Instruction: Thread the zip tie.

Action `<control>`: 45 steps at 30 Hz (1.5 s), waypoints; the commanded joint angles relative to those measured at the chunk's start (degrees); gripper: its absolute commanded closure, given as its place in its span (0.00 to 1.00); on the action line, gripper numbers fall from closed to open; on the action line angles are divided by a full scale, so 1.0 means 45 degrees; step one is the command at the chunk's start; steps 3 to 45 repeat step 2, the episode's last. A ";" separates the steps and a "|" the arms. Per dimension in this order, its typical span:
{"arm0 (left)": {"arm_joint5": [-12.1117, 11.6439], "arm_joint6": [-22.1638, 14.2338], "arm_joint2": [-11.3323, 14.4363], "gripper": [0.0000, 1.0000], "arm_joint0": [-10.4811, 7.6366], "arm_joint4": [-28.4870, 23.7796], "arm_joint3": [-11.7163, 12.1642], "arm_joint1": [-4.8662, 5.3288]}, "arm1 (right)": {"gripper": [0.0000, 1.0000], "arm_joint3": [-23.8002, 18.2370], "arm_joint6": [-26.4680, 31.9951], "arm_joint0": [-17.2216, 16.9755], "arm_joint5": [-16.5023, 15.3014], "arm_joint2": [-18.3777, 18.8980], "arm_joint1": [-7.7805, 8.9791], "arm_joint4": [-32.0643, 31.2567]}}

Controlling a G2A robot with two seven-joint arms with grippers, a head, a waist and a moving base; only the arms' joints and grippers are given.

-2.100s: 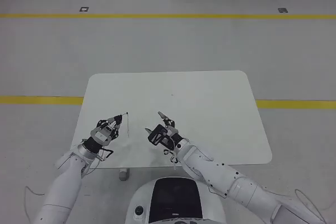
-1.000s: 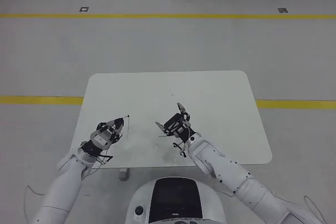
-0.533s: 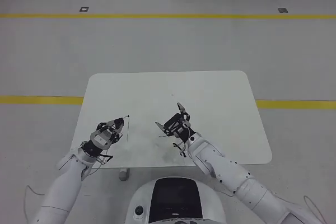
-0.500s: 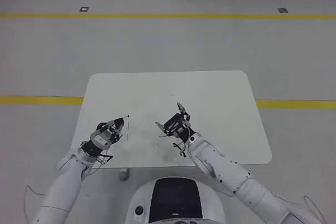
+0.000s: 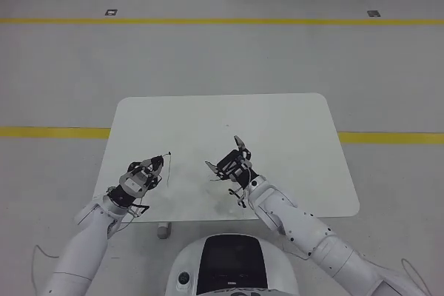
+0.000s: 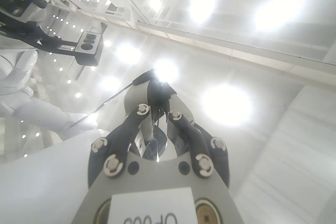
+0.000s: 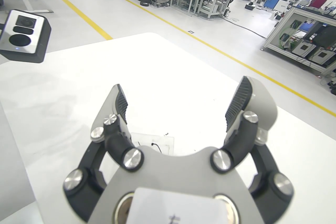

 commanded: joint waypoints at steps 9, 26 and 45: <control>0.0000 0.0000 0.0000 1.00 0.0000 0.0000 0.0000 0.0000 | 0.00 0.0000 0.0000 0.0000 0.0000 0.0000 0.0000 0.0000; 0.0000 0.0000 0.0000 1.00 0.0000 0.0000 0.0000 0.0000 | 0.00 0.0000 0.0000 0.0000 0.0000 0.0000 0.0000 0.0000; 0.0000 0.0000 0.0000 1.00 0.0000 0.0000 0.0000 0.0000 | 0.00 0.0000 0.0000 0.0000 0.0000 0.0000 0.0000 0.0000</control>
